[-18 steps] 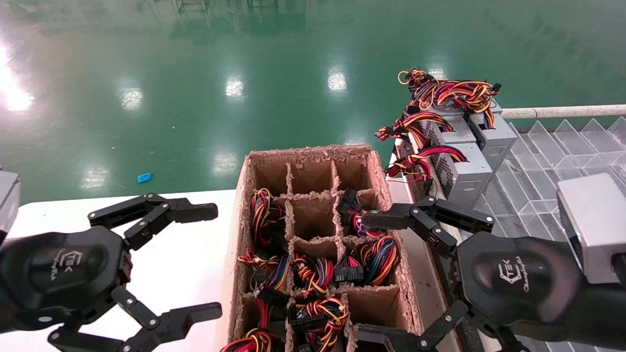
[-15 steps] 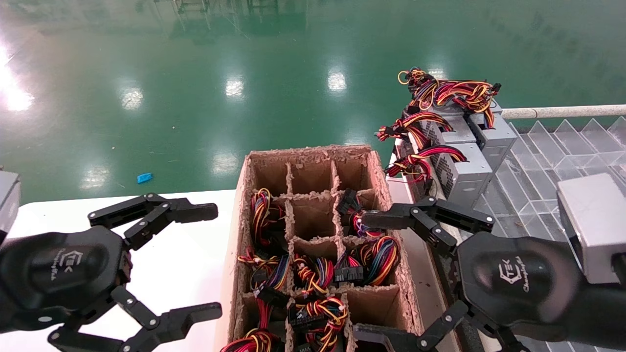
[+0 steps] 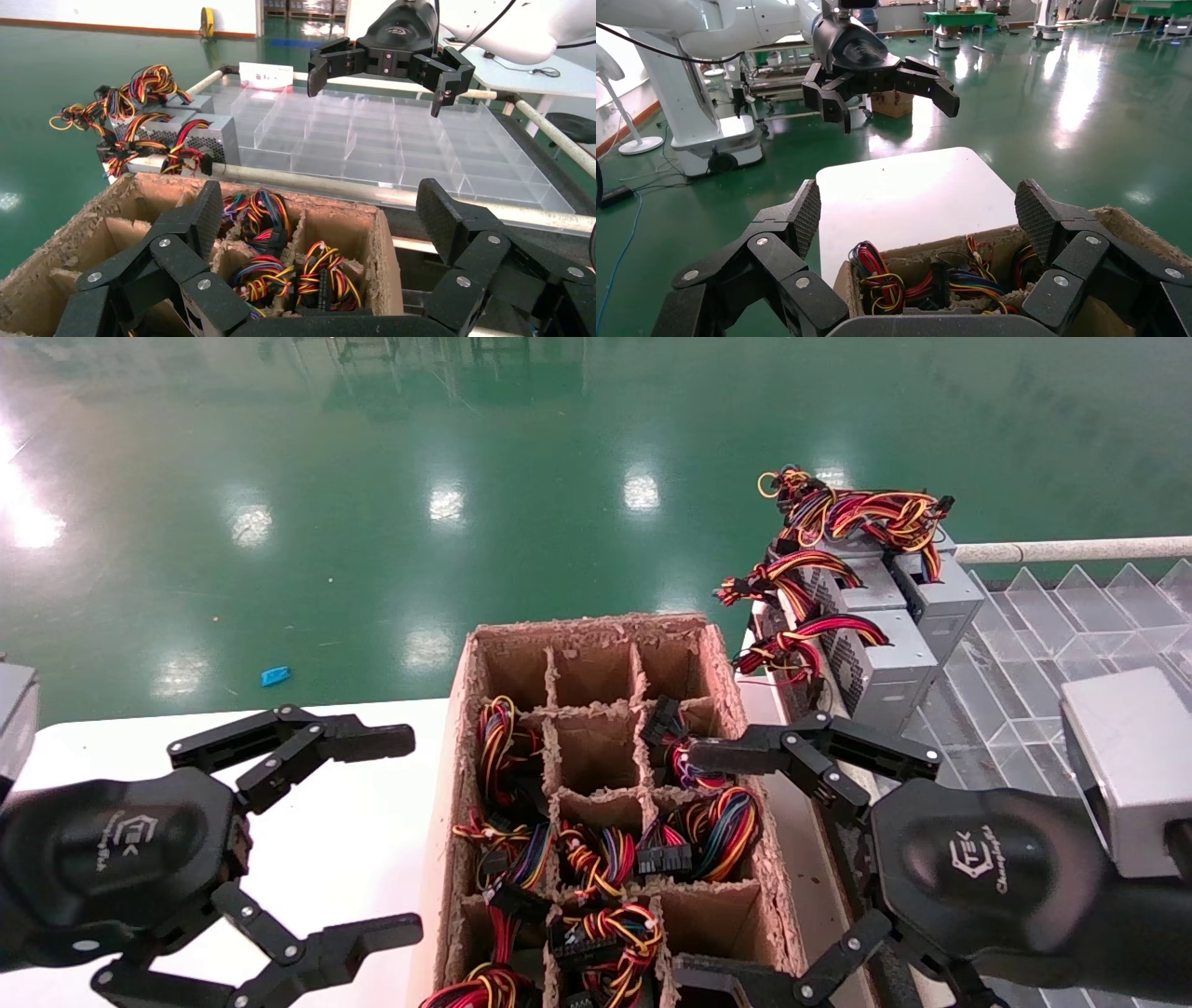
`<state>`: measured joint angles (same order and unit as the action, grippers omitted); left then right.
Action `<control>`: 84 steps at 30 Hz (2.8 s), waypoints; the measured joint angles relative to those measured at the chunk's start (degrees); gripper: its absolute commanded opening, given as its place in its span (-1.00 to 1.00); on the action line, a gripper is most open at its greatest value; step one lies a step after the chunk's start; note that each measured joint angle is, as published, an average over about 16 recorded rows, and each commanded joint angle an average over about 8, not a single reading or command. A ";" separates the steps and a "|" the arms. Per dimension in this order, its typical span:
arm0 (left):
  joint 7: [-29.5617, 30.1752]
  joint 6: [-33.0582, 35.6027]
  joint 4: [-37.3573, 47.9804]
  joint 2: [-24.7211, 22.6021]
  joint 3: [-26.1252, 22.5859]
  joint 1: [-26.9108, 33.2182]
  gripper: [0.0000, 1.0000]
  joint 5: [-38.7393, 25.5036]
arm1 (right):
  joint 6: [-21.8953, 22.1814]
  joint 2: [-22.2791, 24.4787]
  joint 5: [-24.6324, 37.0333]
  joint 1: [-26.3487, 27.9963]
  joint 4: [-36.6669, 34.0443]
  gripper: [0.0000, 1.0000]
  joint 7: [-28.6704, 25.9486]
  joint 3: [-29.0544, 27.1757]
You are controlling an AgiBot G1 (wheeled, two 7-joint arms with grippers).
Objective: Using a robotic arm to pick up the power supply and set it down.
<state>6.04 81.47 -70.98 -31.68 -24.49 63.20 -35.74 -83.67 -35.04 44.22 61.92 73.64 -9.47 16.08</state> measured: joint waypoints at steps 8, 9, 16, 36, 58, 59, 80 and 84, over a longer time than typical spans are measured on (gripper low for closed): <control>0.00 0.00 0.00 0.00 0.00 0.00 -1.00 0.00 | 6.21 -1.64 7.84 2.08 1.05 1.00 3.07 1.01; 0.00 0.00 0.00 0.00 0.00 0.00 -1.00 0.00 | 7.11 -2.07 9.07 2.54 1.13 1.00 3.53 1.25; 0.00 0.00 0.00 0.00 0.00 0.00 -1.00 0.00 | 12.65 -7.35 18.27 7.55 0.19 1.00 7.11 4.04; 0.00 0.00 0.00 0.00 0.00 0.00 -1.00 0.00 | 19.31 -29.87 41.88 22.44 -14.97 1.00 29.07 16.73; 0.00 0.00 0.00 0.00 0.00 0.00 -1.00 0.00 | 22.48 -37.57 44.17 24.31 -29.07 -1.00 41.78 18.33; 0.00 0.00 0.00 0.00 0.00 0.00 -1.00 0.00 | 22.38 -37.73 44.08 24.34 -29.55 -1.00 42.09 18.34; 0.00 0.00 0.00 0.00 0.00 0.00 -1.00 0.00 | 20.80 -39.11 43.38 25.37 -35.81 -1.00 45.36 18.57; 0.00 0.00 0.00 0.00 0.00 0.00 -1.00 0.00 | 20.56 -39.24 43.05 25.52 -36.53 -1.00 45.80 18.45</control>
<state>6.04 81.47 -70.98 -31.68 -24.49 63.21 -35.74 -63.10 -74.27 87.27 87.44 37.11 36.34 34.54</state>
